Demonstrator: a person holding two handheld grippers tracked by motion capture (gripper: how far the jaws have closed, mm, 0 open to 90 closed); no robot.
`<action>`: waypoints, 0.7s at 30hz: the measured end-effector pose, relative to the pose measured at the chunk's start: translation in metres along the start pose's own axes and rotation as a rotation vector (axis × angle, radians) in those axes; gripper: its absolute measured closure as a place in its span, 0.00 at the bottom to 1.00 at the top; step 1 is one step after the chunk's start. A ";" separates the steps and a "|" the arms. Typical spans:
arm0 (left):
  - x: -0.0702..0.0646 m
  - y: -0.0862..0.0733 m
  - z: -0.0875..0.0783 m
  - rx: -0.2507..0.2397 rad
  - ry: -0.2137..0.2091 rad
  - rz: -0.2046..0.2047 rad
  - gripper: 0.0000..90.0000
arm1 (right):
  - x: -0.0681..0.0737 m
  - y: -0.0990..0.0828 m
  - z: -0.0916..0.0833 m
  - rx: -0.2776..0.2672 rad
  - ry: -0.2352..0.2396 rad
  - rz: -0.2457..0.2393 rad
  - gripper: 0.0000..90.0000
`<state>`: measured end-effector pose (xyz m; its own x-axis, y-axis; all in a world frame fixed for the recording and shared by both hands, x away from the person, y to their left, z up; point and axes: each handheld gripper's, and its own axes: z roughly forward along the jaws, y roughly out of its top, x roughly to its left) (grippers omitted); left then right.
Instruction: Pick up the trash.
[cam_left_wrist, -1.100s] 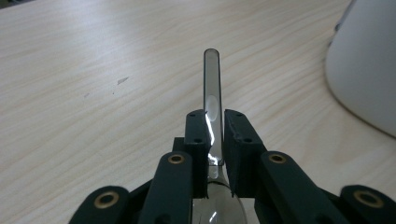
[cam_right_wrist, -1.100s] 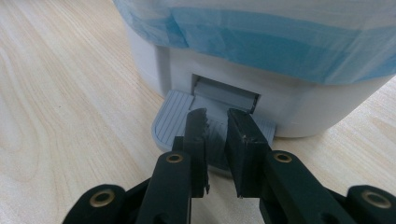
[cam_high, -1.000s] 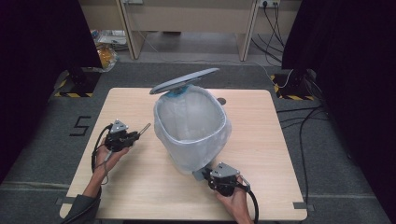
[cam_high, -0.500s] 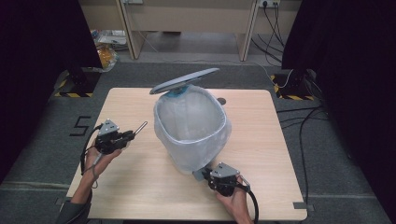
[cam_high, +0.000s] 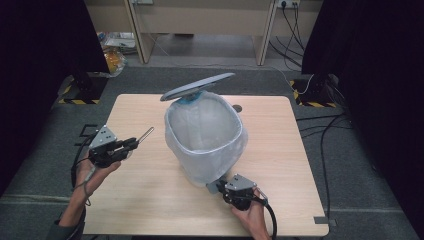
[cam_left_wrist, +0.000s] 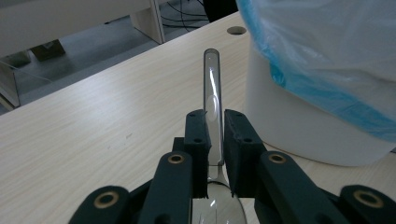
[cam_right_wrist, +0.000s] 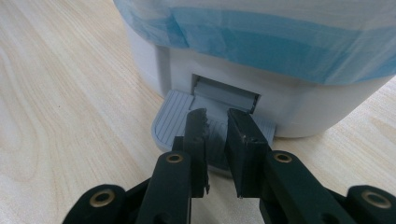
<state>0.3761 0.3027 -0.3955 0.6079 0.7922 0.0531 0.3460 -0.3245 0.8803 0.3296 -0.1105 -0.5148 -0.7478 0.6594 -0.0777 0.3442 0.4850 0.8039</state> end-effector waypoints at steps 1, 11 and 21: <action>0.000 0.002 -0.002 -0.001 -0.006 0.002 0.89 | 0.000 0.000 0.000 0.000 0.000 -0.001 0.87; -0.003 0.015 -0.021 -0.032 -0.027 0.014 0.89 | 0.000 0.000 0.000 0.000 0.001 0.000 0.87; -0.013 0.024 -0.030 -0.082 -0.054 0.020 0.89 | 0.000 0.000 0.000 0.001 0.003 0.000 0.87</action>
<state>0.3549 0.3001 -0.3612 0.6524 0.7564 0.0477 0.2752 -0.2951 0.9150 0.3298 -0.1108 -0.5147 -0.7493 0.6579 -0.0758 0.3448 0.4853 0.8035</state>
